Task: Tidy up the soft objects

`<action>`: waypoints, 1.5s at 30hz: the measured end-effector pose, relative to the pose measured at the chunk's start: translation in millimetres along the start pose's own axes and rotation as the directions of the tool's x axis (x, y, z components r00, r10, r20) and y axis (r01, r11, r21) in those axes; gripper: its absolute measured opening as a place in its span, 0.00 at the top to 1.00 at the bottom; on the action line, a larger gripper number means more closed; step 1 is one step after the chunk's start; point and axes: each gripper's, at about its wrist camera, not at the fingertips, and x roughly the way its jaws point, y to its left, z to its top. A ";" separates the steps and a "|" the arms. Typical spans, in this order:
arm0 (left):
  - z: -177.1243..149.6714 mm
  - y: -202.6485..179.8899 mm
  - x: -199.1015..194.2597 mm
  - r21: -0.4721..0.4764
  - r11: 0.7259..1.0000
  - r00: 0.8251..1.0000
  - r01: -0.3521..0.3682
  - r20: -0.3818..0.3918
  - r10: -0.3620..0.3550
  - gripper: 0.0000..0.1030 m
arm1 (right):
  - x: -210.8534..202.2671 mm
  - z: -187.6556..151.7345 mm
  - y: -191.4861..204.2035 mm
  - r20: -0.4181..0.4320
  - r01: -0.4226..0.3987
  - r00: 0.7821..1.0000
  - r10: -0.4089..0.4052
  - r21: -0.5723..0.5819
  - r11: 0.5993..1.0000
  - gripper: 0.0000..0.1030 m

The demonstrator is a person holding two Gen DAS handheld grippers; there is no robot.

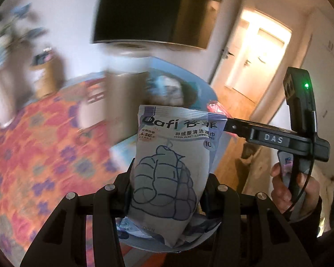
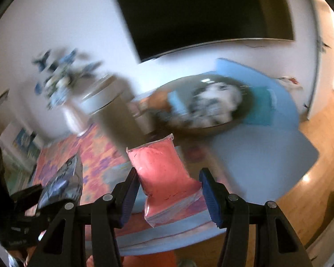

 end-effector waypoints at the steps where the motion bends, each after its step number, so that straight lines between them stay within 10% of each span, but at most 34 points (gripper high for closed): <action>1: 6.4 -7.4 7.6 0.008 1.000 1.000 0.001 -0.006 -0.001 0.58 | -2.6 4.0 -11.9 0.012 0.011 1.000 -0.011 0.021 1.000 0.48; 11: 109.8 -50.3 44.3 -0.026 1.000 0.999 0.000 0.053 0.002 0.58 | 10.5 77.3 -80.5 0.114 0.042 0.992 -0.062 0.172 0.984 0.48; 21: 201.0 -14.6 133.0 -0.260 0.933 0.965 -0.250 0.018 0.263 0.57 | 93.2 139.3 -113.7 0.043 0.086 0.994 -0.104 0.305 0.949 0.46; 27: 206.0 -16.0 173.2 -0.147 0.892 0.904 -0.427 -0.033 0.427 0.23 | 124.7 140.4 -127.7 -0.049 0.047 0.998 -0.033 0.319 0.947 0.38; 37: 190.8 -34.3 132.6 -0.112 0.931 0.934 -0.348 0.038 0.354 0.23 | 93.6 122.0 -130.1 0.008 0.011 1.000 -0.015 0.327 0.945 0.30; 45: 127.6 -83.8 23.3 -0.006 0.966 0.948 -0.257 0.192 0.253 0.21 | 30.1 84.5 -99.9 0.098 0.005 0.995 -0.036 0.301 0.954 0.29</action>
